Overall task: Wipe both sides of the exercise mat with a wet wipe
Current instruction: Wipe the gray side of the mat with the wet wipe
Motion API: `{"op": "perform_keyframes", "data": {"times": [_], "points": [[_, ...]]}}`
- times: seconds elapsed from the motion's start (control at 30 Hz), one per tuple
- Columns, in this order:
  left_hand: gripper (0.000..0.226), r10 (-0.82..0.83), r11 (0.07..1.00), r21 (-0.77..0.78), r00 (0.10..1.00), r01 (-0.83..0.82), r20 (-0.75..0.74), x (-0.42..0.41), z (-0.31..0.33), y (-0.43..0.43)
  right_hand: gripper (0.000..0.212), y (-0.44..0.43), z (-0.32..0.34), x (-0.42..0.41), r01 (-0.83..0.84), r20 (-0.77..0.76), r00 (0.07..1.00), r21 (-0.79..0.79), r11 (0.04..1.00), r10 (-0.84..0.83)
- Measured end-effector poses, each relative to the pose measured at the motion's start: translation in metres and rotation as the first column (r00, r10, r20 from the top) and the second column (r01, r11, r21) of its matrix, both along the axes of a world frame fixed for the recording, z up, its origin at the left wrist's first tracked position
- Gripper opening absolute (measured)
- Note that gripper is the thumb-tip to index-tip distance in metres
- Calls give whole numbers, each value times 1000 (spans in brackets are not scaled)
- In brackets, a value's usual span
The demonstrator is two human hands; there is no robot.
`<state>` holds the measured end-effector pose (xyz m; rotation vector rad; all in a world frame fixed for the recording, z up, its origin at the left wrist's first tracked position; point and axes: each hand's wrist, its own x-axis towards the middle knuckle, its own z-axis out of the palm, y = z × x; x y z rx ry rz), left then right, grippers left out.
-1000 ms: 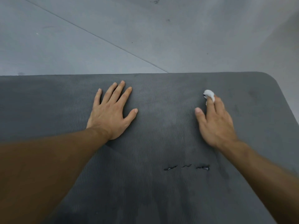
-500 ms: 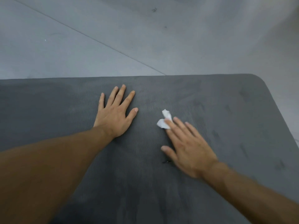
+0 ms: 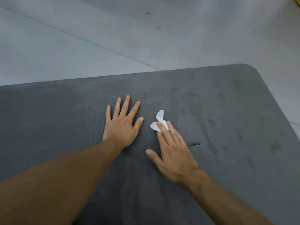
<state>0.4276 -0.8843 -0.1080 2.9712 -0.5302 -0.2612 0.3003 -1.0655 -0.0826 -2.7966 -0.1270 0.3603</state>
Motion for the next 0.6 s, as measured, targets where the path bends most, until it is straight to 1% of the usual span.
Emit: {"op": "perform_keyframes", "data": {"times": [0.07, 0.13, 0.2, 0.3, 0.37, 0.47, 0.53, 0.6], "points": [[68, 7, 1000, -8, 1000, -7, -6, -10, 0, -2, 85, 6, -3, -15, -66, 21, 998, -31, 997, 67], [68, 11, 1000, -14, 1000, -11, -8, -23, -1, -2, 81, -6, -7, -17, -50, 62, 997, -72, 996, 55], [69, 0, 1000, -2, 1000, 0, -8, -35, -1, -1, 79, -34, -8, -13, 70, 92, 994, -91, 993, -61], [72, -17, 1000, -2, 1000, 17, -16, -46, -2, 2, 84, -83, -9, -14, 270, 84, 962, -149, 951, -260], [72, -18, 1000, -5, 1000, 18, 1, -47, -3, 2, 90, -101, -10, -19, 326, 71, 945, -169, 930, -319], [73, -10, 1000, -18, 999, 11, 45, -47, -6, 2, 96, -89, -5, -27, 308, 33, 951, -133, 942, -306], [73, -6, 1000, -19, 998, 7, 59, -48, -6, 1, 101, -63, 1, -36, 225, 0, 974, -127, 966, -227], [73, -2, 1000, -18, 998, 3, 58, -48, -5, 1, 103, -27, 4, -51, 109, -12, 994, -98, 989, -110]]}}
